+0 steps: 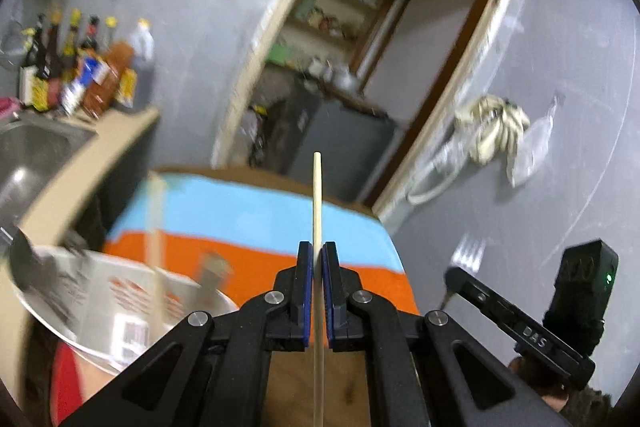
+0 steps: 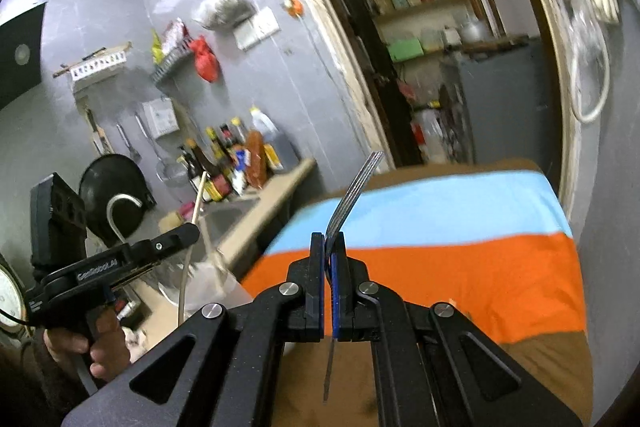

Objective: Organize utensils
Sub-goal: 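Lower the fork into the white holder with the right tool while the left drops its chopstick in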

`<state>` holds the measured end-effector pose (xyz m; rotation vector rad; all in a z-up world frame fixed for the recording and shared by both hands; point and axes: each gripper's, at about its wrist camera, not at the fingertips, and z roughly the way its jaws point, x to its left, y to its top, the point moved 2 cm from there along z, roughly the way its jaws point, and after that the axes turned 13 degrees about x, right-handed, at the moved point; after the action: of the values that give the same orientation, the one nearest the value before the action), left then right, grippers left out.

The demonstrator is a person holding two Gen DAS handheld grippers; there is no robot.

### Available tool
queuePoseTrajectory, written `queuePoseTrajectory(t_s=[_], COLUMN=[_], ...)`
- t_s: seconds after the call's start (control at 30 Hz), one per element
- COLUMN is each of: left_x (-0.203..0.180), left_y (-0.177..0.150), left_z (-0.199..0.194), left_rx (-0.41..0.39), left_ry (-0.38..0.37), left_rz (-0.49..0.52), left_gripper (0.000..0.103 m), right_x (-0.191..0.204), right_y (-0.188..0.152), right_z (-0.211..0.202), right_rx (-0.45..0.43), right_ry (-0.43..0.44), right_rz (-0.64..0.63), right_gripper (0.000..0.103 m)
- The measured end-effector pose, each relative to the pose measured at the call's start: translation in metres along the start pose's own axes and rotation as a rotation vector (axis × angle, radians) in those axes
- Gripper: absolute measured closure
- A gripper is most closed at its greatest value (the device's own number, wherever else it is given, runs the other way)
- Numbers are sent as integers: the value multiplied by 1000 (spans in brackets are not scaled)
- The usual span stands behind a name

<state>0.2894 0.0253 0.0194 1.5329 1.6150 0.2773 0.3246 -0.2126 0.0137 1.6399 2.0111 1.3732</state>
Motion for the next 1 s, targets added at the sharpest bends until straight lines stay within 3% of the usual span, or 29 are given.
queuePoseTrajectory(t_s=[0.27,0.47,0.7,1.0], left_x=[84,135,163,156], left_y=[42,49,46,34], left_z=[-58,-66,-45,-23], left_rx=[-155,-223,-250,-248], left_ry=[50,55,96,158], left_rz=[-104,-191,-187,-90], left_gripper=[98,98,98,98], right_x=[86,132,139,124], right_y=[39,41,19,-1], right_z=[2,30,68,93], right_rx=[-131,-177,-149,-99], right_ry=[81,106,43,-17], right_rz=[-82,-124,-144,-119], right_gripper=[100,100,100,100])
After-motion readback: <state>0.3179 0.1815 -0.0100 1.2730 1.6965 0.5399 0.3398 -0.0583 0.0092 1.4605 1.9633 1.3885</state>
